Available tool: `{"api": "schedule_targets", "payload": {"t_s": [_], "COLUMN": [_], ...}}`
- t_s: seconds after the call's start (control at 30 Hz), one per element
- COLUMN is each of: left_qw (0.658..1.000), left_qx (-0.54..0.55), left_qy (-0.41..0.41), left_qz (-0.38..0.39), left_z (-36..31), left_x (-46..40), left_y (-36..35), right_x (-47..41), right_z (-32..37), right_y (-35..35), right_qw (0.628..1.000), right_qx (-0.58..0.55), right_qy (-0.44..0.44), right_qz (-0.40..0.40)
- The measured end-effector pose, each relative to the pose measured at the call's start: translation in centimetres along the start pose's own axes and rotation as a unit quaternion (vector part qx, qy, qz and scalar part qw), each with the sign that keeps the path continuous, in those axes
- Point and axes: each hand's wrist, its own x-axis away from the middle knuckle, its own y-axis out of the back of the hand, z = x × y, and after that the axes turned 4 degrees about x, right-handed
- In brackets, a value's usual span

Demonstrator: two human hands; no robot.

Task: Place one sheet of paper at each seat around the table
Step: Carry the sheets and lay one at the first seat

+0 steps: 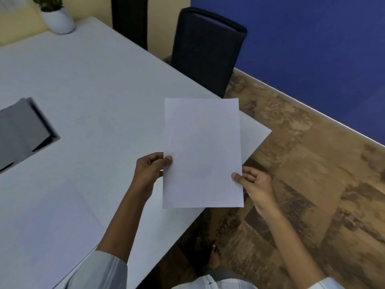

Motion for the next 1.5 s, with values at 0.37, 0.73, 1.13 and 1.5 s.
{"api": "schedule_targets", "payload": {"t_s": [0.37,0.73,1.13,1.5], "left_qw": [0.999,0.999,0.985,0.925], "left_qx": [0.002,0.048,0.039,0.096], "left_qy": [-0.015,-0.014,-0.073,-0.14], "left_qz": [0.042,-0.021,-0.15,-0.34], "left_z": [-3.1,-5.8,-13.3,-18.9], "left_x": [-10.7,-24.6,-39.7,-49.9], "left_y": [-18.9,-31.9,-42.9,-47.2], "right_x": [-11.2,-29.6,-52.8,-75.2], "right_z": [6.7,14.3,24.6,34.2], "right_y": [15.2,24.6,30.1,25.9], "right_qw": [0.999,0.999,0.988,0.926], "right_qx": [-0.03,-0.046,-0.02,0.018], "right_qy": [0.014,0.017,0.023,0.054], "right_qz": [-0.043,0.012,0.154,0.373]}}
